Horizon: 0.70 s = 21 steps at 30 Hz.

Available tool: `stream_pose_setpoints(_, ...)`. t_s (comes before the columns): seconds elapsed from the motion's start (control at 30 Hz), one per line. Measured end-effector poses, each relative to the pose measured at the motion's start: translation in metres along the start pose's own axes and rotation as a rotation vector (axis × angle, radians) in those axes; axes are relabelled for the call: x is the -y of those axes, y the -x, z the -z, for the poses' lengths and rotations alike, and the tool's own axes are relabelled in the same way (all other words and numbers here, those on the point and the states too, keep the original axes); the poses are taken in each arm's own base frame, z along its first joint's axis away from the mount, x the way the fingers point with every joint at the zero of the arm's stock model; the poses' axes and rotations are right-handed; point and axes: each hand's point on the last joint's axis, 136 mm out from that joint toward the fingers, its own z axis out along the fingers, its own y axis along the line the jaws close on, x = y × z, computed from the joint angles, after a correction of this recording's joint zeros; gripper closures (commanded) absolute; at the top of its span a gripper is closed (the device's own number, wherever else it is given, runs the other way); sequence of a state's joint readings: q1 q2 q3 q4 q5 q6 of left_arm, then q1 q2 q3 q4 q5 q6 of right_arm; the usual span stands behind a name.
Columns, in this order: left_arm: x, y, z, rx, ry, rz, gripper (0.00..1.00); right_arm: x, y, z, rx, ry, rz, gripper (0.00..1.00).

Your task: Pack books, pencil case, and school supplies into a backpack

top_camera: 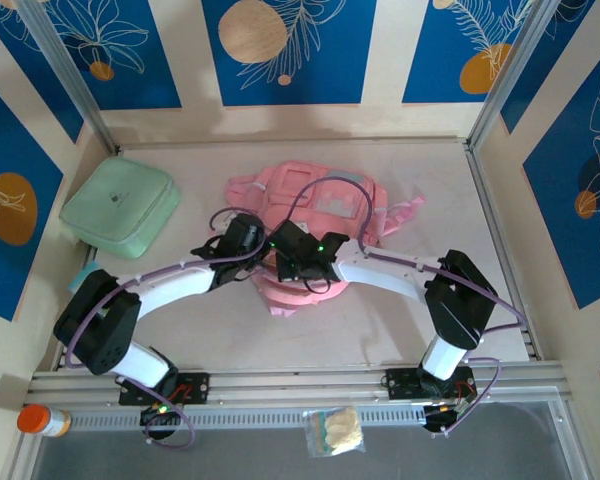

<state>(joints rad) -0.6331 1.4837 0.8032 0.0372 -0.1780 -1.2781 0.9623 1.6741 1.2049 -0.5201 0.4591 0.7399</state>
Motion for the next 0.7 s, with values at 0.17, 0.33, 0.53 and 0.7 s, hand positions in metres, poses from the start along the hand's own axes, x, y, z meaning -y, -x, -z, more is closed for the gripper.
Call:
stream_pose_setpoints(0.17,-0.015,0.04,0.001,0.014,0.015,-0.027,1.0,0.024,-0.016,0.011,-0.014,-0.038,0.012,1.0)
stream_pose_setpoints(0.33,-0.024,0.058,0.001,-0.045,0.001,-0.092,1.0,0.053,-0.015,0.011,-0.008,-0.079,0.002,1.0)
stream_pose_setpoints(0.53,-0.017,0.059,0.001,-0.103,-0.035,-0.188,1.0,0.077,0.001,0.01,0.011,-0.112,0.034,1.0)
stream_pose_setpoints(0.7,-0.009,0.06,0.0,-0.122,-0.054,-0.248,1.0,0.092,0.017,0.009,0.016,-0.076,0.022,1.0)
